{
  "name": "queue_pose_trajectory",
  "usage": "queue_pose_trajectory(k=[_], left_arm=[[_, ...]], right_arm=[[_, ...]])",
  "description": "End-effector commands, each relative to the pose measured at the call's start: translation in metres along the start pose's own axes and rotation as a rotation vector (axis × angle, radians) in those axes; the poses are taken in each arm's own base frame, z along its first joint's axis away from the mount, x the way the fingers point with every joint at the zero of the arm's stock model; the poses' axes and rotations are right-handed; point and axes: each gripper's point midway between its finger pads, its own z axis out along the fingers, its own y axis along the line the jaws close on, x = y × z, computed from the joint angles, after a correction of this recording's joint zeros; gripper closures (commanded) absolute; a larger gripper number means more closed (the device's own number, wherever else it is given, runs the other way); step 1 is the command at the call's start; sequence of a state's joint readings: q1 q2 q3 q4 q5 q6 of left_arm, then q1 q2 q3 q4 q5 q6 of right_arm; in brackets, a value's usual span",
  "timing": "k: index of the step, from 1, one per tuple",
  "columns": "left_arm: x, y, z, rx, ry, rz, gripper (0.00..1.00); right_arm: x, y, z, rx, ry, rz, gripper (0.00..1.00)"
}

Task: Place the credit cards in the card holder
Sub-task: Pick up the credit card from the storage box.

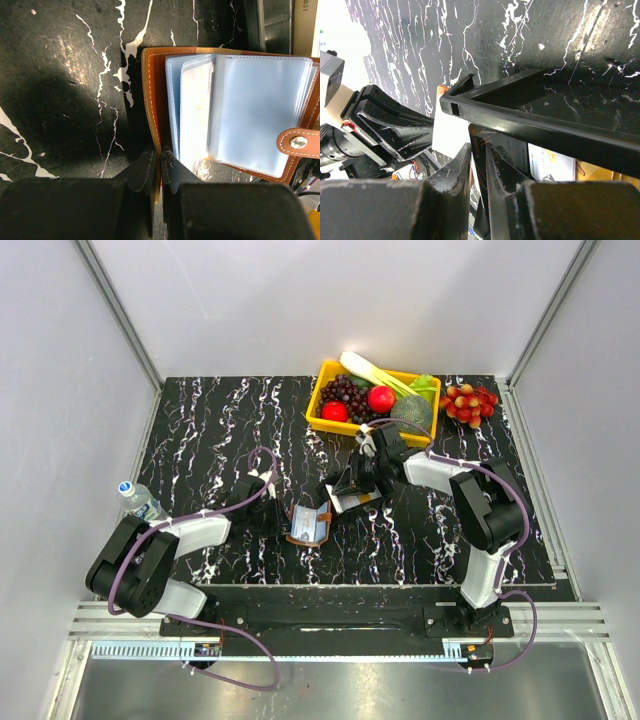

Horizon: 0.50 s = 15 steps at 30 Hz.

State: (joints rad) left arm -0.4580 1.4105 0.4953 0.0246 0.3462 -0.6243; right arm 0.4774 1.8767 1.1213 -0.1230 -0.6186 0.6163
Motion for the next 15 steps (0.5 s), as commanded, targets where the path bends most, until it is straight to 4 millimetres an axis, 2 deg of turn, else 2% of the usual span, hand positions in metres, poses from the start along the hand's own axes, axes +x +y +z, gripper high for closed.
queue_pose_trajectory(k=[1, 15], left_arm=[[0.008, 0.0058, 0.0016, -0.022, 0.035, 0.017, 1.0], [0.0068, 0.0048, 0.0012, -0.019, 0.031, 0.017, 1.0]], right_arm=[[-0.0078, 0.0235, -0.0135, -0.083, -0.029, -0.018, 0.78], [-0.0114, 0.0276, -0.0205, -0.12, -0.049, -0.002, 0.78]])
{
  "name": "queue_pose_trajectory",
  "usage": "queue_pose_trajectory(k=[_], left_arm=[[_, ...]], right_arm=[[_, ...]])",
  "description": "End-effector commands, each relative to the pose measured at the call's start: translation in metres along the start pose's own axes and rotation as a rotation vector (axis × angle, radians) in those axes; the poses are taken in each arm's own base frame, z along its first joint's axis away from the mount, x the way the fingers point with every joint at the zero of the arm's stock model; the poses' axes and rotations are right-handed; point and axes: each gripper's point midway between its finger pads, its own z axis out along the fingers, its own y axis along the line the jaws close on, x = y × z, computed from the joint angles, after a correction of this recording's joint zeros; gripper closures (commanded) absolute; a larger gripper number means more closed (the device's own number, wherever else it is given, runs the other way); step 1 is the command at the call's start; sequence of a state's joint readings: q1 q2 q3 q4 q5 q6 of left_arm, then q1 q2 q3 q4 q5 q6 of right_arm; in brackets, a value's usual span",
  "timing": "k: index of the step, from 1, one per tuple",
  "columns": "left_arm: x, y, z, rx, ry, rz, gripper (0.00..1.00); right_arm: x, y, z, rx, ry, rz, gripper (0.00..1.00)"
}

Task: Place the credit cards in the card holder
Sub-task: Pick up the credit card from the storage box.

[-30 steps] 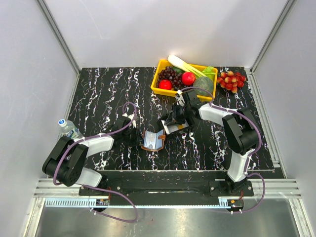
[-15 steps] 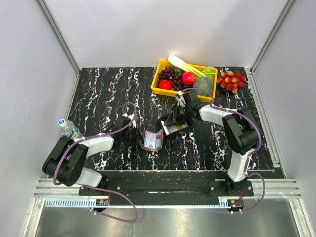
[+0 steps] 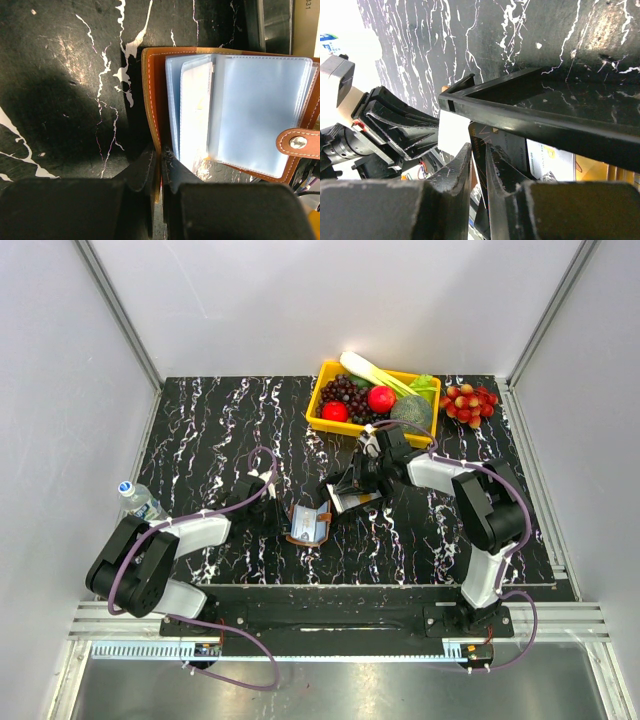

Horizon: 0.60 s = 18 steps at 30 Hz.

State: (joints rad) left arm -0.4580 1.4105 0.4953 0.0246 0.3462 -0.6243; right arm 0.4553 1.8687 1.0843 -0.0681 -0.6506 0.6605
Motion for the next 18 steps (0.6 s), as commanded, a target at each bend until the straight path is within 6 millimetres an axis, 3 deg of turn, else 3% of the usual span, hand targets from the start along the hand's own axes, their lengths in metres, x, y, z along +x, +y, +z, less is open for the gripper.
queue_pose_trajectory(k=[1, 18], left_arm=[[0.0073, 0.0049, 0.0013, -0.019, 0.033, 0.018, 1.0], [0.0061, 0.0034, 0.0014, -0.015, 0.033, 0.019, 1.0]], right_arm=[[-0.0087, 0.0298, -0.0161, -0.088, -0.036, -0.045, 0.78], [-0.0079, 0.0368, -0.0133, -0.144, -0.015, -0.034, 0.78]])
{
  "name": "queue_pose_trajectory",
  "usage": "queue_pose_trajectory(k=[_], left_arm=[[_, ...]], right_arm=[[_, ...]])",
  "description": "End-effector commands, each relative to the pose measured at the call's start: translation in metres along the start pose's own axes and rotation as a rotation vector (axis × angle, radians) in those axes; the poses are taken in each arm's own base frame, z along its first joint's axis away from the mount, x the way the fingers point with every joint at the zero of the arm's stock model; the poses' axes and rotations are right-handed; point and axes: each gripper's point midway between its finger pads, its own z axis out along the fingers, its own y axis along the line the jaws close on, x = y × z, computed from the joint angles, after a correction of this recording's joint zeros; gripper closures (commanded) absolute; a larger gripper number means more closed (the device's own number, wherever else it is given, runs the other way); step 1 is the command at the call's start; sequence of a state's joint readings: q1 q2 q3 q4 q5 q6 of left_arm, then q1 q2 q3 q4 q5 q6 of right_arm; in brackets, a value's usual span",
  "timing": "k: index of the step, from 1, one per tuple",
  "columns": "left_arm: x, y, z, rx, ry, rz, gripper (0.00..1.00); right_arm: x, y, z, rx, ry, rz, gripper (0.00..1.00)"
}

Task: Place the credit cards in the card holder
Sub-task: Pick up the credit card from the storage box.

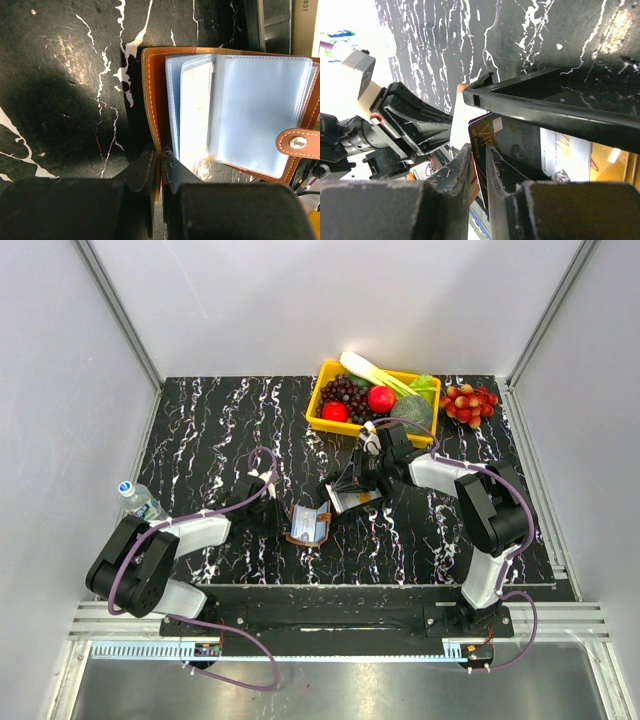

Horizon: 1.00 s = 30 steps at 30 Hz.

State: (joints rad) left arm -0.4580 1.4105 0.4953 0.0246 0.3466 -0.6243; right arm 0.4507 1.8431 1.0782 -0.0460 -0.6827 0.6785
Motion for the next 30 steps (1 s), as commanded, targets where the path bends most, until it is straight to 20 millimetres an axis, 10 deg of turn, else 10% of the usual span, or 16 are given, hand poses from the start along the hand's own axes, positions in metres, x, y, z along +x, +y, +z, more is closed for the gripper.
queue_pose_trajectory(k=[1, 30], left_arm=[[0.006, 0.003, 0.001, -0.013, 0.032, 0.02, 1.0], [0.005, 0.003, 0.001, -0.014, 0.028, 0.03, 1.0]], right_arm=[[-0.006, 0.026, -0.005, -0.108, -0.006, -0.026, 0.78], [-0.016, 0.017, -0.018, -0.001, -0.096, -0.052, 1.0]])
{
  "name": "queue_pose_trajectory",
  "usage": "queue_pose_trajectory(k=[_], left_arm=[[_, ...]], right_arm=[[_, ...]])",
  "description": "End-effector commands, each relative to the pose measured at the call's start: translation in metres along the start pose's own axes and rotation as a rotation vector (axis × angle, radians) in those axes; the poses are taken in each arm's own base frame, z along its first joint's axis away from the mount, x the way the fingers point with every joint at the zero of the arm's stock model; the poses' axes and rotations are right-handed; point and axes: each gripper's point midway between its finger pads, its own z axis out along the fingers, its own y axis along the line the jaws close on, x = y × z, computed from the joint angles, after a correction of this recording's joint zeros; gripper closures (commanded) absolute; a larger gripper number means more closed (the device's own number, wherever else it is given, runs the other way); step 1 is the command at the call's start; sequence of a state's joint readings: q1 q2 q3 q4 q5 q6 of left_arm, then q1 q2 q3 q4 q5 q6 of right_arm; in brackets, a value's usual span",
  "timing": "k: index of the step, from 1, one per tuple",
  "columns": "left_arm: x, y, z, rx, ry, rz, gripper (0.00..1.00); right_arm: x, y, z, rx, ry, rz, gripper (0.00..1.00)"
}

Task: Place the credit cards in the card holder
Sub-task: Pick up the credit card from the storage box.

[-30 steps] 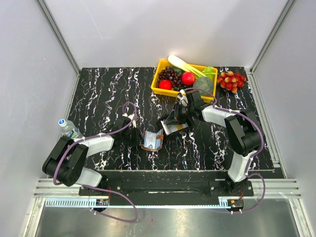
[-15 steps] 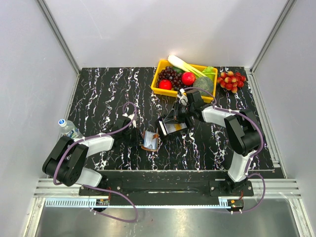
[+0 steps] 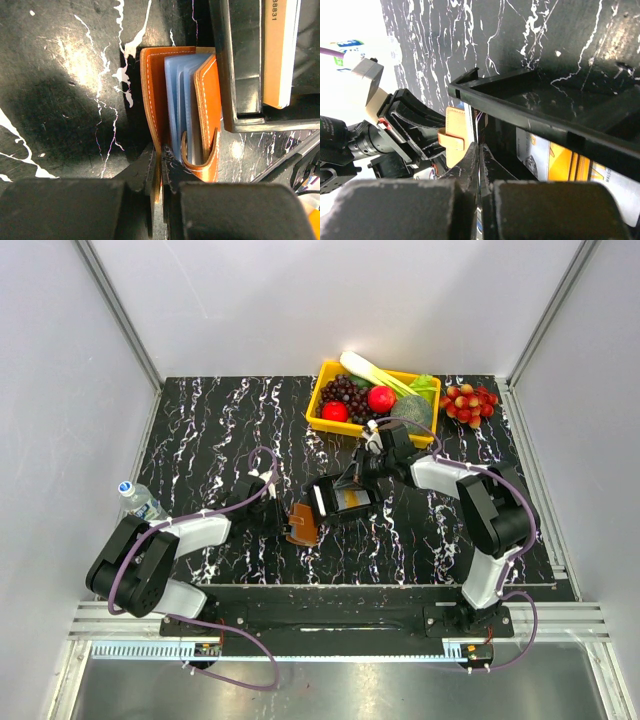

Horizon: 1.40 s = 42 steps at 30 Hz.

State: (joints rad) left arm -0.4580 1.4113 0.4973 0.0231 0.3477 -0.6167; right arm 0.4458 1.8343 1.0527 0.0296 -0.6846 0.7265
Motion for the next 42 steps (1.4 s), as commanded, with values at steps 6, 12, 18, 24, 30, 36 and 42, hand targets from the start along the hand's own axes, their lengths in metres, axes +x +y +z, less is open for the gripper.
queue_pose_trajectory(k=[6, 12, 18, 24, 30, 36, 42], left_arm=[[0.006, 0.004, 0.001, -0.016, 0.03, 0.021, 1.0], [0.005, 0.003, 0.0, -0.011, 0.026, 0.024, 1.0], [0.004, 0.002, 0.001, -0.01, 0.027, 0.022, 1.0], [0.004, 0.001, 0.001, -0.008, 0.026, 0.021, 1.0], [0.003, -0.001, 0.001, -0.003, 0.027, 0.02, 1.0], [0.003, -0.001, 0.001, -0.002, 0.029, 0.021, 1.0], [0.004, 0.0, 0.001, -0.002, 0.031, 0.021, 1.0]], right_arm=[[-0.016, 0.006, -0.028, 0.126, -0.092, -0.125, 1.0], [-0.021, 0.012, -0.036, 0.235, -0.119, -0.235, 1.0], [-0.005, 0.017, -0.018, 0.235, -0.041, -0.268, 1.0], [0.005, 0.029, -0.004, 0.148, -0.005, -0.228, 1.0], [0.009, 0.039, 0.001, 0.074, 0.017, -0.21, 1.0], [0.015, 0.043, 0.01, 0.006, 0.042, -0.172, 1.0], [0.015, 0.038, 0.017, 0.003, 0.049, -0.137, 1.0]])
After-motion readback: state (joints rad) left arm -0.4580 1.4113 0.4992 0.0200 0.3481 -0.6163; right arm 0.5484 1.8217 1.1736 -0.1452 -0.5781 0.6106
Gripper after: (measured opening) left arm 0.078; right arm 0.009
